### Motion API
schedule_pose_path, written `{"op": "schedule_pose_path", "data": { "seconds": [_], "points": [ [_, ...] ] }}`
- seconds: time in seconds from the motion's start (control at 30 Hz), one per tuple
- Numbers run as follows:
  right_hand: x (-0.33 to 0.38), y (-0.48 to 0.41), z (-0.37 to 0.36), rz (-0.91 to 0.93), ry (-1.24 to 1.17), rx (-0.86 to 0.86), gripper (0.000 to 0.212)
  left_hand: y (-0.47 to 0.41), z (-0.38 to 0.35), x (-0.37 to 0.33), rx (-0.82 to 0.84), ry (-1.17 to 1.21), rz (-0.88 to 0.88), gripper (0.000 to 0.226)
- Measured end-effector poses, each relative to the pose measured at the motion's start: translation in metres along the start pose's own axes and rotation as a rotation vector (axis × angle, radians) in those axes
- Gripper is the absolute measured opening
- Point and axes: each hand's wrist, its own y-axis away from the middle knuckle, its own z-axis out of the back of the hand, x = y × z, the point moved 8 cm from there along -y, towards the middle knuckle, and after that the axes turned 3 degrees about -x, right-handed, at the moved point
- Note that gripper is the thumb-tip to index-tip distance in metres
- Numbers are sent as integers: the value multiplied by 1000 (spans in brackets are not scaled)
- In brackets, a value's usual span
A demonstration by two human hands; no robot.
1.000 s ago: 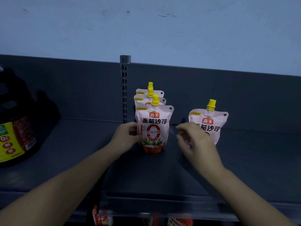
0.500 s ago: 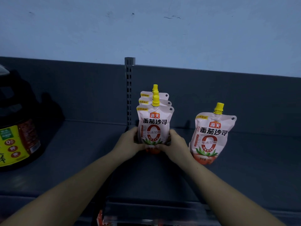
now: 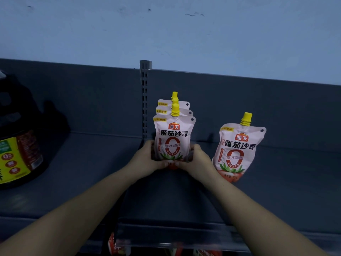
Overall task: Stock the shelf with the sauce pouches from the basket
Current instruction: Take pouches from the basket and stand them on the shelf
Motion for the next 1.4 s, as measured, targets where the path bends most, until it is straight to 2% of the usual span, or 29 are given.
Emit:
{"op": "schedule_pose_path", "data": {
  "seconds": [0.07, 0.13, 0.27, 0.37, 0.47, 0.53, 0.6, 0.67, 0.73, 0.8, 0.9, 0.97, 1.23, 1.4],
  "points": [
    [-5, 5, 3, -35, 58, 21, 60, 5, 1, 4, -7, -39, 39, 71],
    [-9, 11, 4, -65, 89, 74, 58, 12, 8, 6, -68, -133, 86, 57],
    [-16, 25, 5, -62, 41, 220, 31, 25, 11, -8, -149, -248, 45, 21],
    [-23, 37, 22, -56, -46, 306, 8, 31, -21, -30, 47, -160, -41, 22],
    [-47, 49, 47, -146, 21, 432, 24, 36, -66, -54, 238, -178, -129, 13],
    [-70, 54, 68, -239, 154, 470, 26, 33, -90, -64, 279, -206, -147, 37],
    [-91, 51, 93, -312, 269, 388, 27, 29, -106, -74, 270, -202, -142, 62],
    [-103, 42, 117, -342, 279, 192, 24, 24, -116, -80, 256, -141, -111, 74],
    [-107, 35, 130, -312, 207, 5, 37, 20, -123, -81, 258, -79, -92, 74],
    [-101, 29, 132, -197, 125, -69, 46, 17, -127, -83, 258, -67, -119, 61],
    [-88, 28, 125, -53, -98, -69, 37, 14, -127, -84, 202, -124, -186, 35],
    [-83, 28, 127, -23, -196, -103, 31, 13, -123, -84, 157, -157, -210, 26],
    [-66, 32, 108, 52, -288, -31, 31, 28, -91, -73, 106, -166, -246, 21],
    [-32, 31, 75, 114, -289, 52, 24, 35, -43, -57, 114, -82, -159, 19]
  ]
}}
